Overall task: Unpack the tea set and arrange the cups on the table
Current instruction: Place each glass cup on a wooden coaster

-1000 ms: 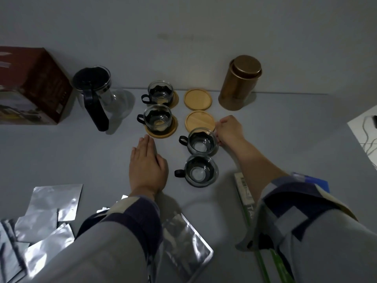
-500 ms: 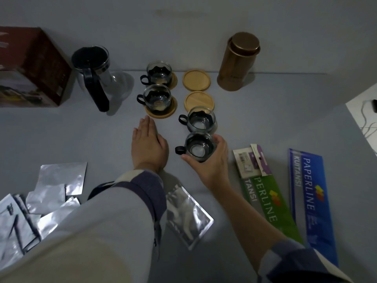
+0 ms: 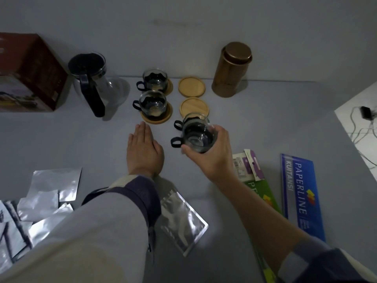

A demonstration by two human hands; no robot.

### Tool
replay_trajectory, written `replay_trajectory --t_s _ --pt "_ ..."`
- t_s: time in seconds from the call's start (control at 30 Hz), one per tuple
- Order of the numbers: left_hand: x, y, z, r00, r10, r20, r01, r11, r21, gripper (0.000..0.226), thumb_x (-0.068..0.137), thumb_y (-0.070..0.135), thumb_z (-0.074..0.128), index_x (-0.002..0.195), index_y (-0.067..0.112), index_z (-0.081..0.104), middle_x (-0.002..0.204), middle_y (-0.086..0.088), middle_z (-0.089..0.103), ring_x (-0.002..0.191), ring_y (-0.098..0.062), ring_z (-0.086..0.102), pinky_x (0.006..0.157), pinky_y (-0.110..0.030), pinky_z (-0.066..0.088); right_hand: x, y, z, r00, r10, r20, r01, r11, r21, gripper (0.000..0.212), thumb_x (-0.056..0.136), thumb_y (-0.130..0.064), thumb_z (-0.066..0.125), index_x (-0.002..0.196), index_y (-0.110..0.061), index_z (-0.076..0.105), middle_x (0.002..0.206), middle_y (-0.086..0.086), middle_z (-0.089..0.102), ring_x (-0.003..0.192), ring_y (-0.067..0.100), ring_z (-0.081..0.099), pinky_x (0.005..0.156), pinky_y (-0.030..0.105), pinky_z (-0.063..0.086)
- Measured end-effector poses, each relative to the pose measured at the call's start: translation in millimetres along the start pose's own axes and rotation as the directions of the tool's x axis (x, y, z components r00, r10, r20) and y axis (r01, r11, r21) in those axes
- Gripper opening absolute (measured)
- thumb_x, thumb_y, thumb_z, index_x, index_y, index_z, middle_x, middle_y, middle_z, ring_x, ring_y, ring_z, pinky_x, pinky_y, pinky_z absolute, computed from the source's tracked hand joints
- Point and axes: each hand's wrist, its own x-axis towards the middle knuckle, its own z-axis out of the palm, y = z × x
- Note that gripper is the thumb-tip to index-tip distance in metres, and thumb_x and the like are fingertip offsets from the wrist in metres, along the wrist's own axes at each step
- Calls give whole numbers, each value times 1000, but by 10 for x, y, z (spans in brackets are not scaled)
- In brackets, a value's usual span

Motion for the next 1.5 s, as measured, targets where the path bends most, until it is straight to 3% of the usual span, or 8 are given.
replay_trajectory --t_s 0.13,0.4,0.77,0.9,1.0,1.13,1.3,1.5 --pt "3 -3 -3 1000 2 2 -2 1000 15 58 97 28 24 151 7 16 160 -8 14 148 -19 10 122 -34 4 621 -290 -143 998 16 61 -17 1000 20 83 66 -38 84 133 -18 40 129 -3 47 108 4 46 89 14 36" --pt "47 13 2 999 -5 -35 4 1000 -22 59 96 29 28 150 10 20 159 -7 19 147 -17 14 121 -33 7 1818 -275 309 998 37 43 -35 997 -62 89 69 -41 80 140 -10 35 140 5 44 126 19 46 98 24 38" --pt "68 -1 31 998 -25 -64 21 998 -54 60 92 26 39 149 11 28 157 -4 26 146 -16 20 120 -30 8 2261 42 716 993 119 8 -116 975 -191 91 66 -43 82 137 -7 38 140 10 43 130 27 38 102 32 37" --pt "67 -2 20 997 -29 -65 25 998 -58 60 92 26 40 149 11 28 157 -5 26 146 -16 20 121 -31 9 2250 -47 620 981 190 29 -181 963 -199 109 65 -45 83 147 -6 21 151 12 29 140 32 26 113 39 29" --pt "67 4 7 997 -34 -63 29 997 -67 60 91 25 40 148 10 29 156 -5 27 146 -17 22 121 -33 11 2070 -145 449 983 183 33 -176 971 -161 110 71 -43 80 149 -4 14 153 14 23 143 30 23 118 39 22" --pt "49 23 -10 997 -41 -58 37 997 -67 60 92 26 39 148 10 28 156 -6 27 146 -18 22 121 -34 12 1532 -134 218 979 173 105 -158 978 -134 101 71 -53 75 147 -10 24 151 9 32 139 27 33 113 41 31" --pt "29 54 -44 997 -46 -65 42 997 -70 59 92 27 38 148 9 28 156 -7 28 145 -19 23 121 -33 12 854 60 176 974 151 168 -121 977 -176 115 58 -65 77 147 -15 23 148 6 34 137 26 32 113 46 32" --pt "27 44 -48 997 -38 -61 34 997 -74 60 92 26 39 148 8 29 155 -8 28 145 -19 23 121 -34 12 496 271 423 985 174 -14 -174 978 -116 103 58 -56 82 139 -14 33 133 4 42 128 21 36 113 36 28"
